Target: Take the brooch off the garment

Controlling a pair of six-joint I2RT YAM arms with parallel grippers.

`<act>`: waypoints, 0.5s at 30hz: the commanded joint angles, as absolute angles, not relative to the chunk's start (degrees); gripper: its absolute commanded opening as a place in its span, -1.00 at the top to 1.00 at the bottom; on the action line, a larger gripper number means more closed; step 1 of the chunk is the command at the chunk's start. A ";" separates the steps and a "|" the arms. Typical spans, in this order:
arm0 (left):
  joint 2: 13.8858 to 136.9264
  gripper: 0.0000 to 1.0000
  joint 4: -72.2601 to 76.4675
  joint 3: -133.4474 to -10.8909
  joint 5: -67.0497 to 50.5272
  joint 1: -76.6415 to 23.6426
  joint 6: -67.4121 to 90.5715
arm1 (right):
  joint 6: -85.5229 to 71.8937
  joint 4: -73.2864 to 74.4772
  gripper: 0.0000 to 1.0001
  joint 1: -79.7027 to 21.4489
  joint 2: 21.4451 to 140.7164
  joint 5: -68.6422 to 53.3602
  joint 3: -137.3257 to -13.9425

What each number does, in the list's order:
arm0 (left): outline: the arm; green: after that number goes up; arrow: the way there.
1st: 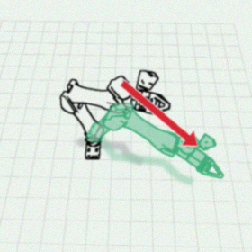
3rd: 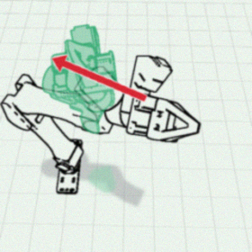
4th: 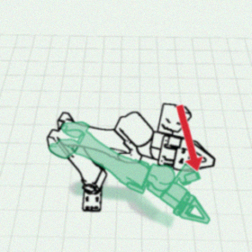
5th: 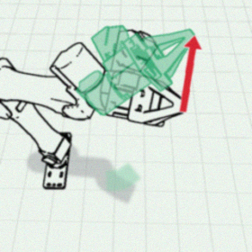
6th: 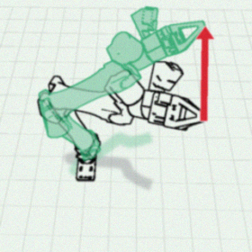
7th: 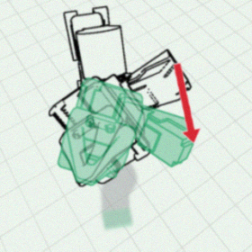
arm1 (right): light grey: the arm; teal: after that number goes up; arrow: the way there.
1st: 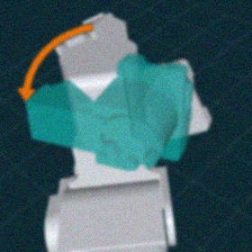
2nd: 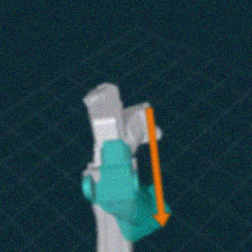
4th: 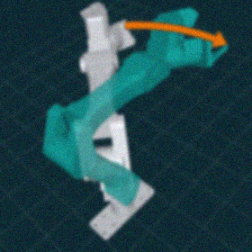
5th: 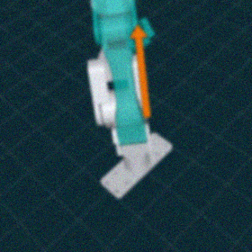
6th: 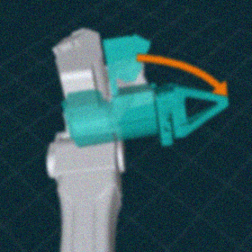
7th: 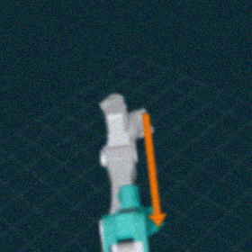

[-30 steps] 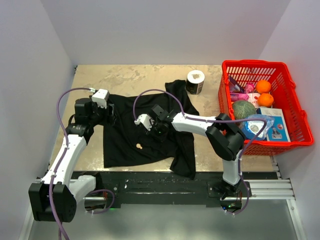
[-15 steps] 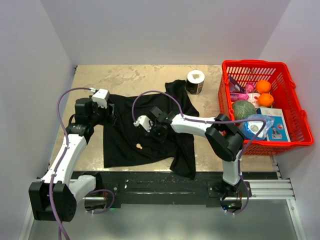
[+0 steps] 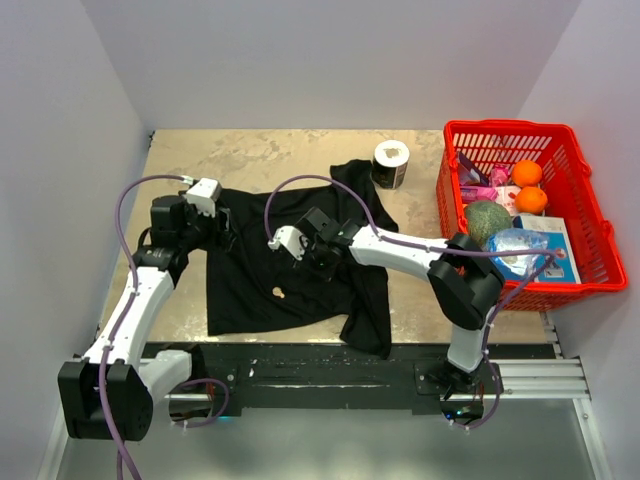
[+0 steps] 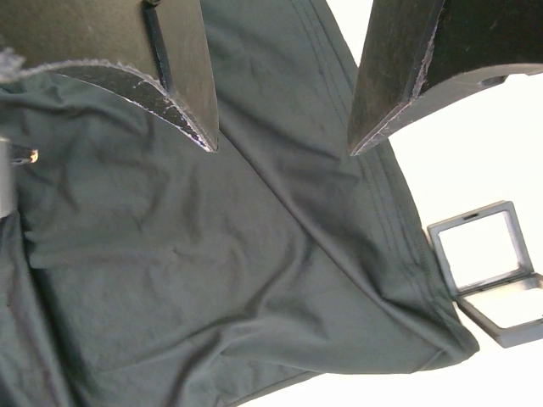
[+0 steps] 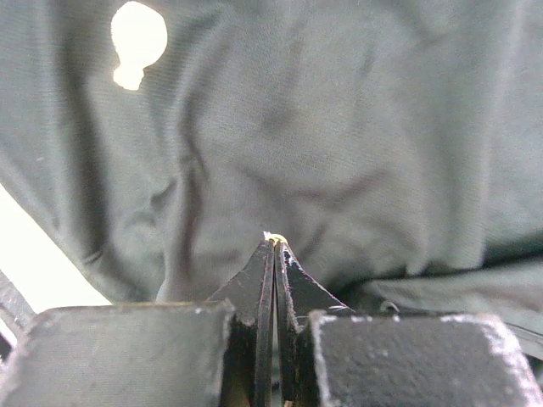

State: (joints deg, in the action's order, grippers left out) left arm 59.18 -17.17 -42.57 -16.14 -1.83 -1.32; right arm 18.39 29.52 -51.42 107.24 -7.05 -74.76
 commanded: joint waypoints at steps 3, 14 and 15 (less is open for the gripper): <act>61.17 -0.31 -13.63 -42.54 -20.91 -1.23 -1.49 | 21.35 30.50 1.00 -51.59 101.60 -9.67 -76.38; 69.08 -0.16 -17.40 -42.27 -31.20 -0.88 -2.98 | 25.93 25.67 1.00 -54.58 106.52 -11.95 -83.31; 69.34 -0.16 -18.27 -42.88 -30.77 -0.70 -3.25 | 26.19 25.58 1.00 -55.62 107.92 -11.95 -84.89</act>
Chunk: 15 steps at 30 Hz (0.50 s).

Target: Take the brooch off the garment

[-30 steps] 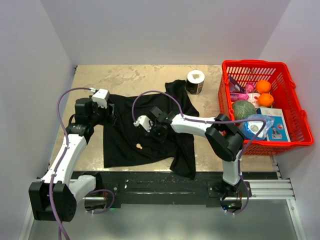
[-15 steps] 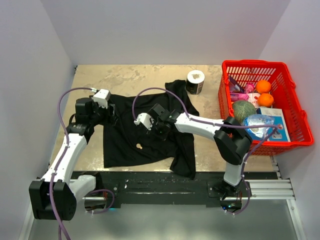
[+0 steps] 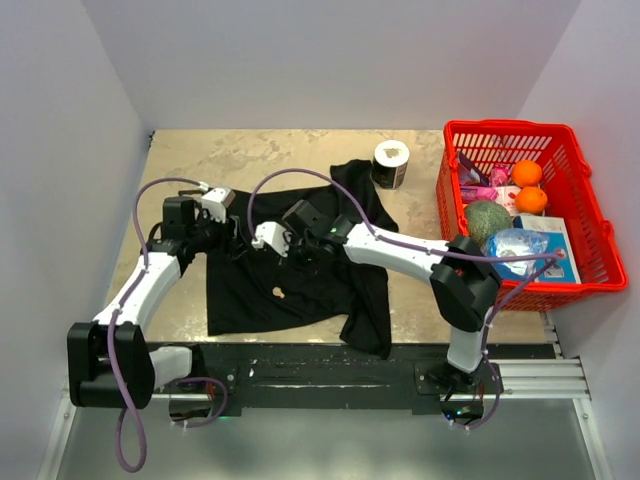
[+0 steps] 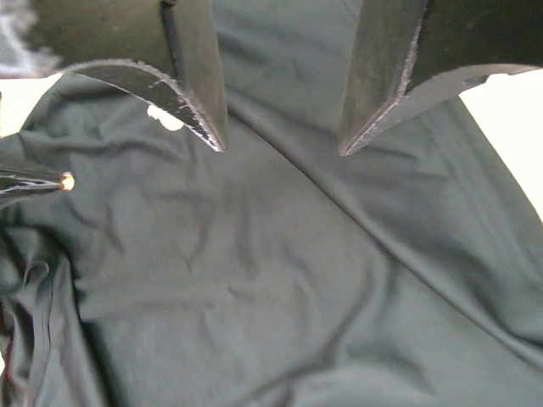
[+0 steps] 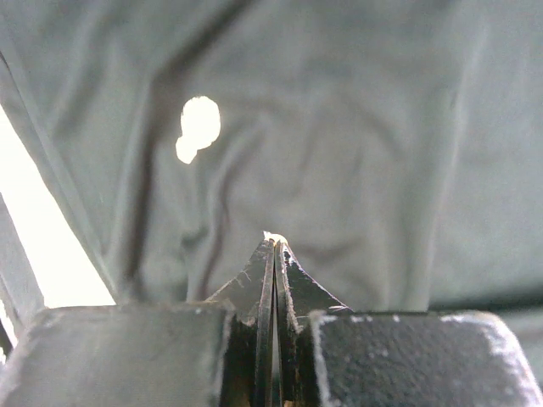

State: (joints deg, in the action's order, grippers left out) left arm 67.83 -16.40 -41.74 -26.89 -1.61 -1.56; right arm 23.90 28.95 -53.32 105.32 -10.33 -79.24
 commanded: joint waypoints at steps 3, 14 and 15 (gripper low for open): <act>69.26 -0.15 -19.33 -43.68 -28.74 1.83 -3.25 | 26.98 25.84 1.00 -58.26 110.21 -11.95 -86.83; 63.46 -0.21 -16.96 -46.14 -23.47 15.46 4.74 | 28.83 34.71 1.00 -63.10 116.45 -11.17 -93.07; 63.02 -0.21 -16.61 -46.58 -23.21 16.34 5.79 | 28.92 35.24 1.00 -63.45 116.72 -10.64 -93.77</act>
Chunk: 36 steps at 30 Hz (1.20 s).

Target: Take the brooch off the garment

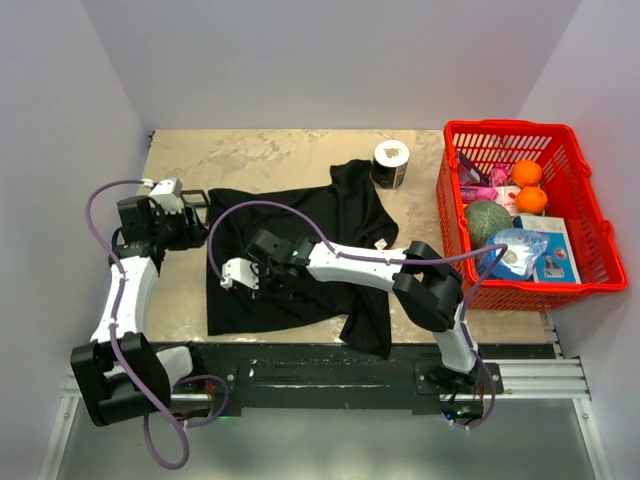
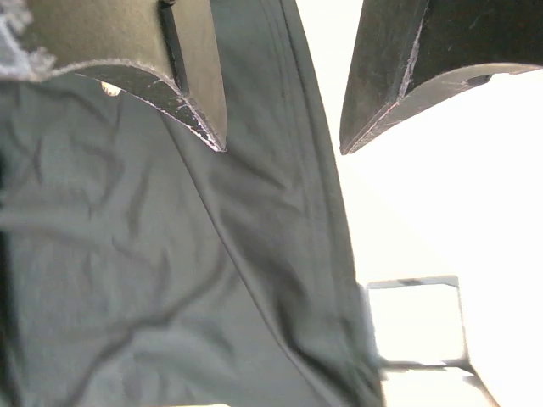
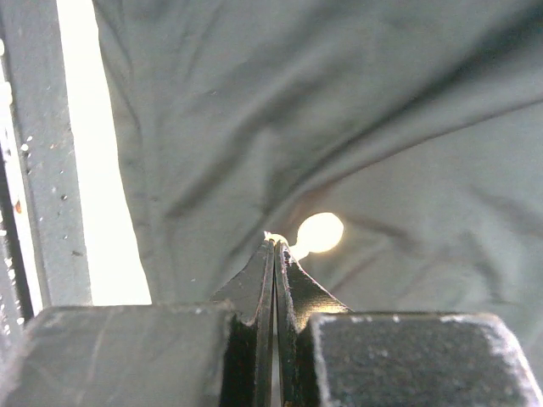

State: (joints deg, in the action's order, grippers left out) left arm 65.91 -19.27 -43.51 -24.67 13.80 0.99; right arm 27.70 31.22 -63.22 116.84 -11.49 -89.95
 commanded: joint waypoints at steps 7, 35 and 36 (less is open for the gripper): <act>59.77 -0.22 -15.91 -46.67 -22.94 18.54 6.50 | 28.48 40.25 1.00 -64.34 120.14 -5.02 -99.22; 62.31 -0.27 -12.83 -48.87 -24.61 22.15 9.32 | 27.69 37.97 1.00 -64.69 121.47 -2.98 -96.86; 62.49 -0.27 -12.92 -48.87 -24.52 22.24 9.23 | 27.42 38.06 1.00 -64.69 121.55 -3.16 -96.86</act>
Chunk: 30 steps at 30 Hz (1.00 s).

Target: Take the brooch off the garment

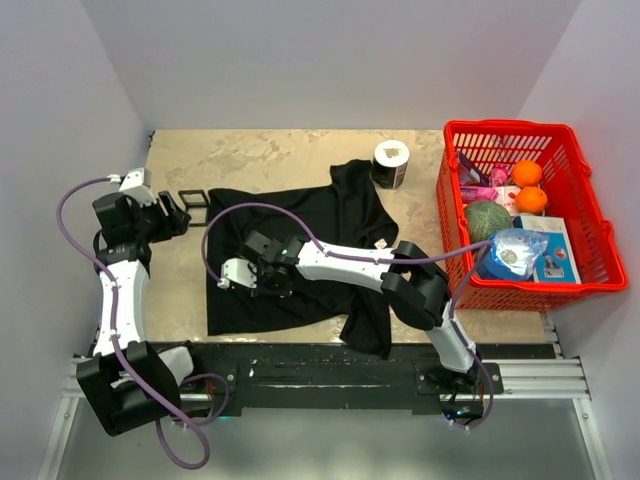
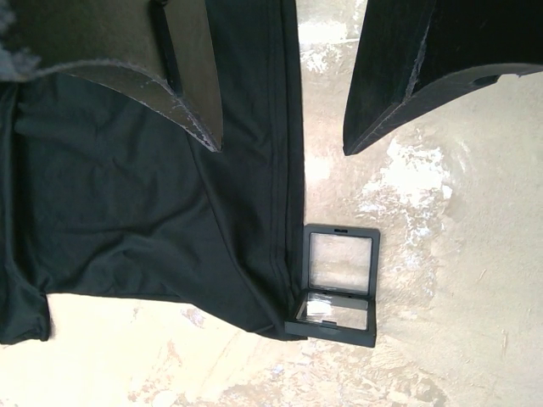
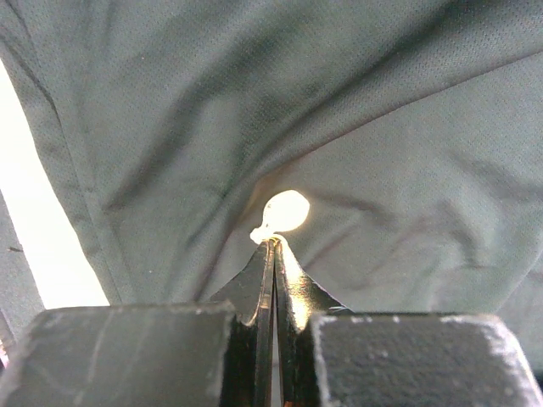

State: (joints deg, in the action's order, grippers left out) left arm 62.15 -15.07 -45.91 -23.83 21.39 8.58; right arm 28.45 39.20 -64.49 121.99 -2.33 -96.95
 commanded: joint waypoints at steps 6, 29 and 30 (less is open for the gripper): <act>62.40 -0.26 -13.27 -48.96 -24.52 22.50 8.88 | 26.90 37.88 1.00 -64.77 121.11 -3.69 -95.89; 61.79 -0.26 -14.06 -48.34 -24.52 22.41 7.12 | 26.54 37.62 1.00 -64.69 123.49 -3.25 -97.38; 61.79 -0.26 -13.98 -48.34 -24.52 22.50 7.12 | 26.54 37.53 1.00 -64.77 123.57 -2.90 -97.30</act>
